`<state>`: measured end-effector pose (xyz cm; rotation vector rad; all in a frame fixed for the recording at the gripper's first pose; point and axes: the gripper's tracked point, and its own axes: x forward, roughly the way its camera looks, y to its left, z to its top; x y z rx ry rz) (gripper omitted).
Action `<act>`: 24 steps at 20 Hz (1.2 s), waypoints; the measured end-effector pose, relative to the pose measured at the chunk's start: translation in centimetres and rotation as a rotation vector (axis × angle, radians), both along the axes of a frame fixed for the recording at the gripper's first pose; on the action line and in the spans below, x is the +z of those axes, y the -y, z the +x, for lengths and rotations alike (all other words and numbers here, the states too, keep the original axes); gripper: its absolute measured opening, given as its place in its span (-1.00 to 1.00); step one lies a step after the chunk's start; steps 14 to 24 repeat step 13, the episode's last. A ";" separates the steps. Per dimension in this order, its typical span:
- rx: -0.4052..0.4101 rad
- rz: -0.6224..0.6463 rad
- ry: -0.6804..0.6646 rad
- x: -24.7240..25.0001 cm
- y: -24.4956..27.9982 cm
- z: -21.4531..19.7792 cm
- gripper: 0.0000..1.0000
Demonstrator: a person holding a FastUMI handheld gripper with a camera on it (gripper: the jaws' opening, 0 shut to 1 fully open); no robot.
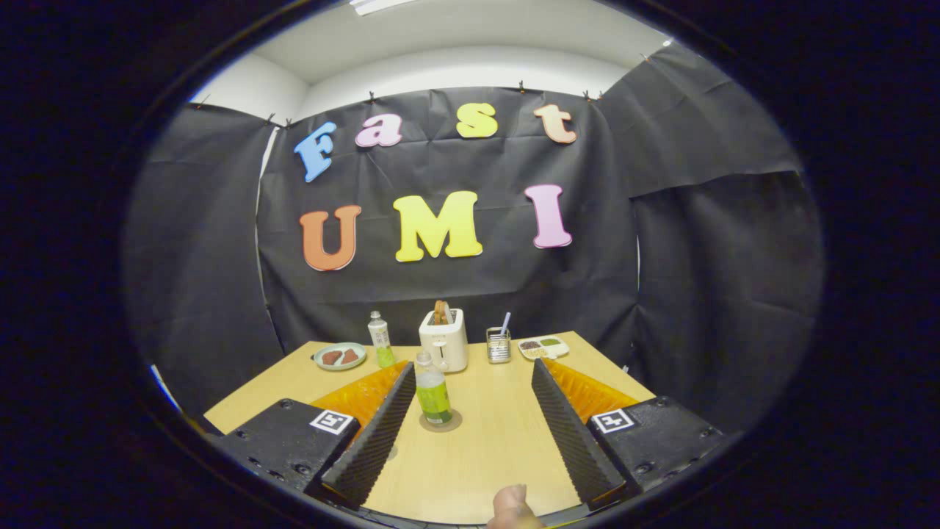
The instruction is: Take the bottle from table, then pour the juice into the cup, finally place the bottle on the coaster
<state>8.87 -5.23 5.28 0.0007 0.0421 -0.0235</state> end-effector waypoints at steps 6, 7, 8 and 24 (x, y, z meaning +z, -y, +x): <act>0.029 0.002 0.002 -3.6 0.7 -6.6 1.00; 0.035 0.008 0.010 -4.1 0.3 -7.4 1.00; 0.029 0.001 0.019 -4.1 0.3 -8.2 1.00; 0.029 -0.012 0.110 -3.2 -0.3 -11.7 1.00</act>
